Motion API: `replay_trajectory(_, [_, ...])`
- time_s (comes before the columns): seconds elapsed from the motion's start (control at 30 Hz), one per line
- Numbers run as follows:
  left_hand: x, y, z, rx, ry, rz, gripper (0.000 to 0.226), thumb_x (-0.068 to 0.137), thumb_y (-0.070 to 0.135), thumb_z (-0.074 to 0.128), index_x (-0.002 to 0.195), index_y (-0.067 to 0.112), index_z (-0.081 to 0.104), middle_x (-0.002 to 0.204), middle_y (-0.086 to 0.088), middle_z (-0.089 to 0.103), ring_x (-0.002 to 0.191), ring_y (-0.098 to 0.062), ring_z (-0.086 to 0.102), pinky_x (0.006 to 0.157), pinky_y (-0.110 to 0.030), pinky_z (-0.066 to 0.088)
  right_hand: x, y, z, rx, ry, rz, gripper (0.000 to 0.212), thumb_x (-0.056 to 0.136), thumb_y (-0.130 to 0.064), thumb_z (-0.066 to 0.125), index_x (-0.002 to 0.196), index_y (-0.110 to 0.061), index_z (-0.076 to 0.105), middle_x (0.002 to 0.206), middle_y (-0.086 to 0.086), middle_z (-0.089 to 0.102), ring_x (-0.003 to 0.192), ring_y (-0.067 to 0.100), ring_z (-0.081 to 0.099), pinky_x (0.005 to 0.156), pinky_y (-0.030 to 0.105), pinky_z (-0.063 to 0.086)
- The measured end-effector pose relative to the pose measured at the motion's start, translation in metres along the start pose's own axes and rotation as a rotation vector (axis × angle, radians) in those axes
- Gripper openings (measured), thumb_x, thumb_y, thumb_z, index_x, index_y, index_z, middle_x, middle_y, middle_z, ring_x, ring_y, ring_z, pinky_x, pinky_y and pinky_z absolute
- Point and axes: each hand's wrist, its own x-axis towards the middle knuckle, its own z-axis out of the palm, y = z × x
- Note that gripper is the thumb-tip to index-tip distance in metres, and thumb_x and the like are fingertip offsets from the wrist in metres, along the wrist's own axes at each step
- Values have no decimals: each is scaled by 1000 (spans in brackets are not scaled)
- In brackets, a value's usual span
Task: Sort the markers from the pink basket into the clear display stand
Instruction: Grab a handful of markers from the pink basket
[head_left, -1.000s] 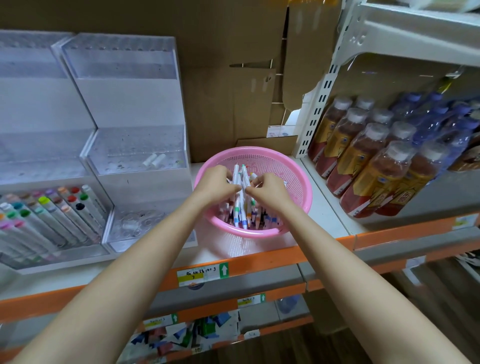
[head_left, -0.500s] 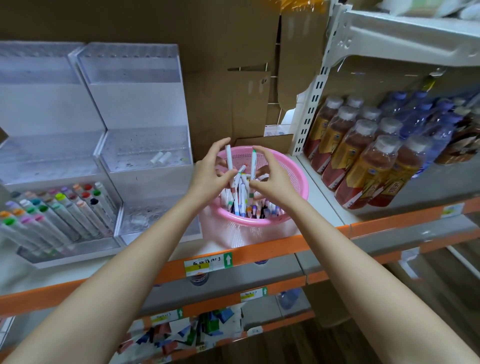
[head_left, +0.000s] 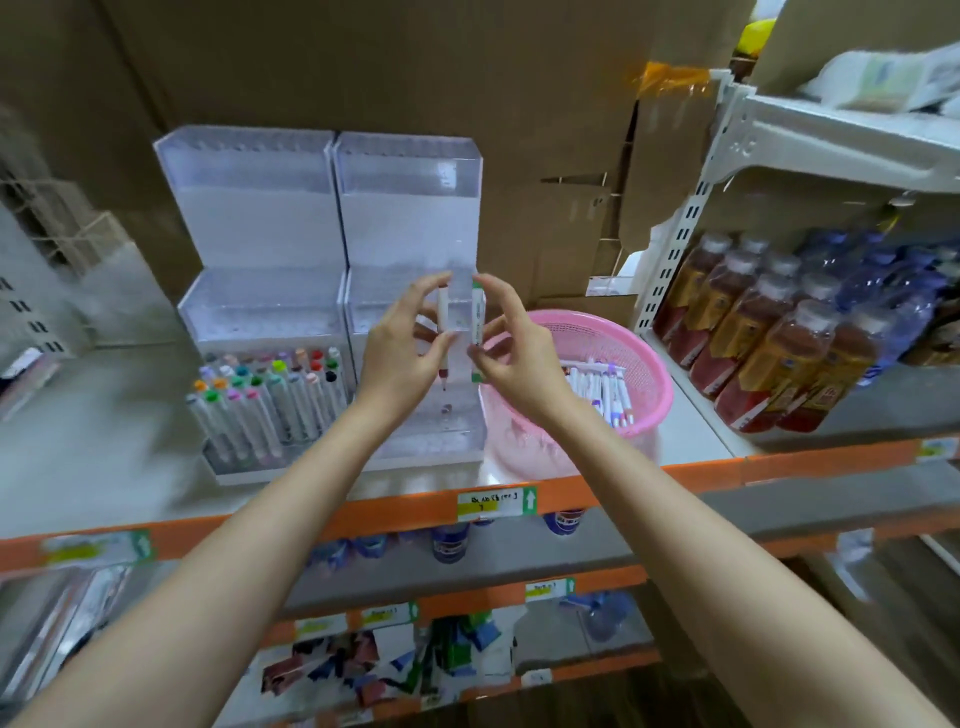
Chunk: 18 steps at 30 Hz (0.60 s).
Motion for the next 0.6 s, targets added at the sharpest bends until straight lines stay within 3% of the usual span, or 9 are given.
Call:
replay_trajectory(0.17, [-14, -16, -51, 68, 13, 19, 56, 82, 6, 70, 131, 22, 50, 97, 6, 59, 74, -7, 64, 66, -4, 44, 1, -32, 40, -23, -38, -43, 70, 84, -1, 66, 142, -27, 38, 75, 2, 56, 65, 15, 64, 65, 26, 52])
replay_trajectory(0.37, [-30, -28, -101, 120, 42, 49, 55, 80, -1, 68, 127, 23, 52, 100, -2, 57, 74, -1, 59, 66, -8, 49, 3, -65, 85, 4, -54, -57, 72, 83, 2, 66, 141, -28, 38, 75, -1, 53, 65, 19, 63, 68, 39, 56])
replay_trajectory(0.47, [-33, -35, -118, 56, 37, 19, 55, 81, 0, 70, 124, 28, 52, 99, 0, 57, 73, 1, 62, 63, -8, 48, 2, -78, 102, 13, -45, -78, 70, 82, -2, 69, 140, -26, 39, 75, 3, 58, 65, 18, 64, 67, 39, 56])
replay_trajectory(0.6, [-35, -43, -136, 22, 39, -8, 49, 80, 5, 73, 120, 27, 56, 93, 0, 62, 69, -4, 65, 63, -17, 52, 1, -91, 116, 29, -34, -64, 69, 83, -4, 71, 140, -26, 40, 74, 0, 56, 65, 20, 64, 65, 30, 52])
